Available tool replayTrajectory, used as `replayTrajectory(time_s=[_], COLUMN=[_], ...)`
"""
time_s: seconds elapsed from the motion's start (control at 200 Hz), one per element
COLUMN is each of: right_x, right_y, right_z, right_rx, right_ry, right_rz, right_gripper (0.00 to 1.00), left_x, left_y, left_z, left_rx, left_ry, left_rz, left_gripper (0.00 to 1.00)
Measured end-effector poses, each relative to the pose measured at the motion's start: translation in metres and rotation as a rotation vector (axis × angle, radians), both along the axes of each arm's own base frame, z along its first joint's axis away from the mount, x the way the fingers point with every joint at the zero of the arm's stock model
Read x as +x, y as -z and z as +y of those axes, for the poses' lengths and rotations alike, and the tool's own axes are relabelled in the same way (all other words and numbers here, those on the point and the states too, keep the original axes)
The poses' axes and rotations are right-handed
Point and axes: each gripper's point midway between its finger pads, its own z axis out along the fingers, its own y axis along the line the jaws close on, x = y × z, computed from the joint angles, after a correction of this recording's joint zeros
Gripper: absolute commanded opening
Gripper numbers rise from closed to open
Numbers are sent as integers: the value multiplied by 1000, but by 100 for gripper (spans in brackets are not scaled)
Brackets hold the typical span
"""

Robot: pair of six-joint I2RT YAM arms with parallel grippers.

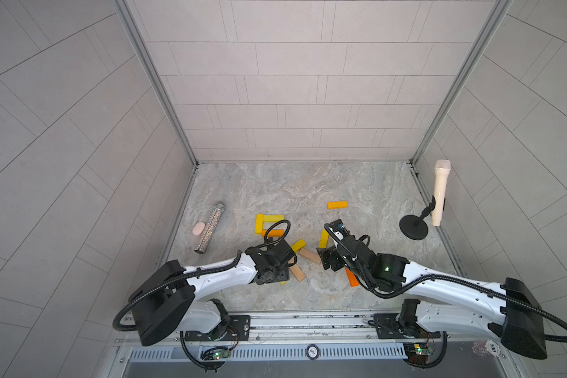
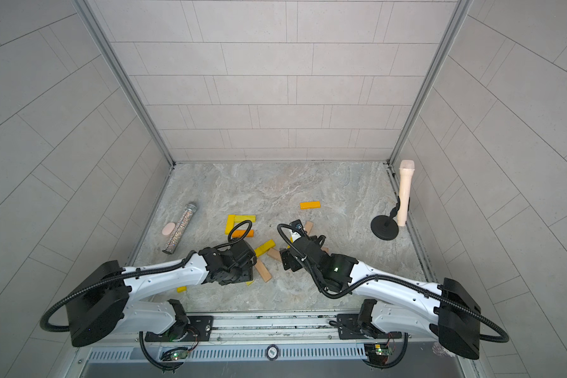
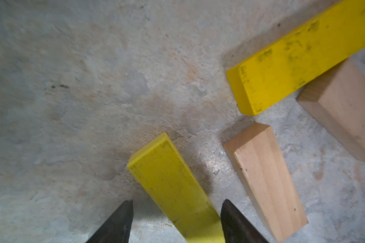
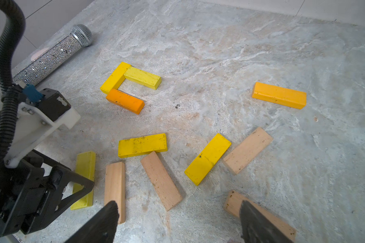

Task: Assemble the number 8 with building blocks
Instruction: Adjust the building block at the center of the board, then assemble the building block at the center of the board.

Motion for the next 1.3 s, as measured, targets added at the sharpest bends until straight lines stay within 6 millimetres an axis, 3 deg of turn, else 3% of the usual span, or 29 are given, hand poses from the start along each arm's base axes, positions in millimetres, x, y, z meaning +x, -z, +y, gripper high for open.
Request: replayTrajectory(time_s=[0.48, 0.605, 0.77, 1.041, 1.296], right_x=[2, 3, 3, 3, 5], right_y=[3, 1, -4, -17, -13], right_z=[-14, -13, -15, -20, -27], right_rx=[-68, -69, -58, -25, -59], right_ry=[40, 41, 41, 59, 85], right_rz=[-8, -13, -25, -61, -67], right_gripper=[88, 89, 89, 93, 93], left_x=[4, 8, 14, 11, 5], left_y=[4, 4, 4, 0, -5], left_z=[8, 11, 19, 21, 19], left_rx=[47, 54, 75, 71, 20], left_ry=[15, 31, 53, 65, 44], left_rz=[7, 8, 7, 13, 13], left_gripper=[38, 35, 38, 63, 63])
